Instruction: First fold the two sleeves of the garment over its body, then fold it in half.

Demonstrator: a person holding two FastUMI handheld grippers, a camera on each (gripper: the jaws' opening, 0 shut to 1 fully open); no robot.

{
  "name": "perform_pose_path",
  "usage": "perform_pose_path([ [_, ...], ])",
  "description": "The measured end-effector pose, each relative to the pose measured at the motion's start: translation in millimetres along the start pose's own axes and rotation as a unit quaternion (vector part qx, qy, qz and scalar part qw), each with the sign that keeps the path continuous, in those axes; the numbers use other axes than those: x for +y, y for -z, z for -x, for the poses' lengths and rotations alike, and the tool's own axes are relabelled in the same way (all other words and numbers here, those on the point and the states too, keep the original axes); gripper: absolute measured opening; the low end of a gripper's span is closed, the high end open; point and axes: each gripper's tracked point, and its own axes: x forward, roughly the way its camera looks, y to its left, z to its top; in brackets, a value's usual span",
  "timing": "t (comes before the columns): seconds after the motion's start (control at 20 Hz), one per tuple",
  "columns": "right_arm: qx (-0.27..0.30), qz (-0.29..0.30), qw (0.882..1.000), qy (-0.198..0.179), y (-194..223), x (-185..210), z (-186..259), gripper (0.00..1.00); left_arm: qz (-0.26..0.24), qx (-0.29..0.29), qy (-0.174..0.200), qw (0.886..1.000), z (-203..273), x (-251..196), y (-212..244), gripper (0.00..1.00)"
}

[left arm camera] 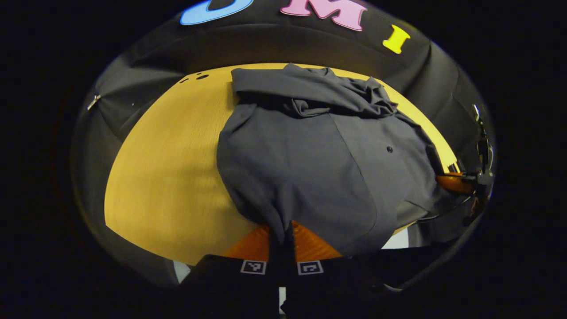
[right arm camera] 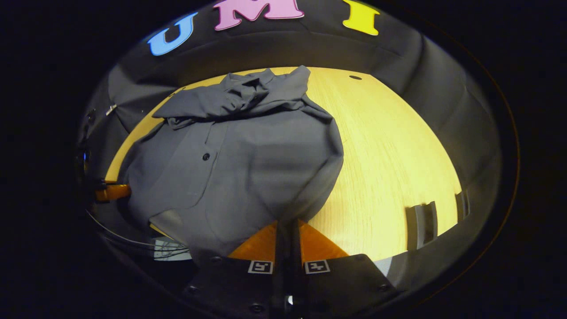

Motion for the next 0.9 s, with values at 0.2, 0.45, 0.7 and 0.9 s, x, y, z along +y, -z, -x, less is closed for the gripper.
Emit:
perform_pose_path([
  [0.2,-0.044,-0.016,0.999,-0.013,-42.3,-6.0,14.8,0.05,-0.006,-0.050,0.001,0.999,15.3,-4.9,-39.6,0.06],
  [0.45,-0.106,-0.032,0.994,-0.023,-97.7,-12.6,37.6,0.05,0.018,-0.100,0.006,0.995,34.7,-11.2,-95.0,0.06],
  [0.7,-0.119,-0.039,0.991,-0.037,-110.9,-6.8,39.8,0.05,0.040,-0.112,0.019,0.993,39.6,-23.9,-122.6,0.06],
  [0.9,-0.169,-0.047,0.983,-0.055,-161.3,7.1,46.6,0.05,0.027,-0.152,0.022,0.988,54.9,-30.5,-157.3,0.06],
])
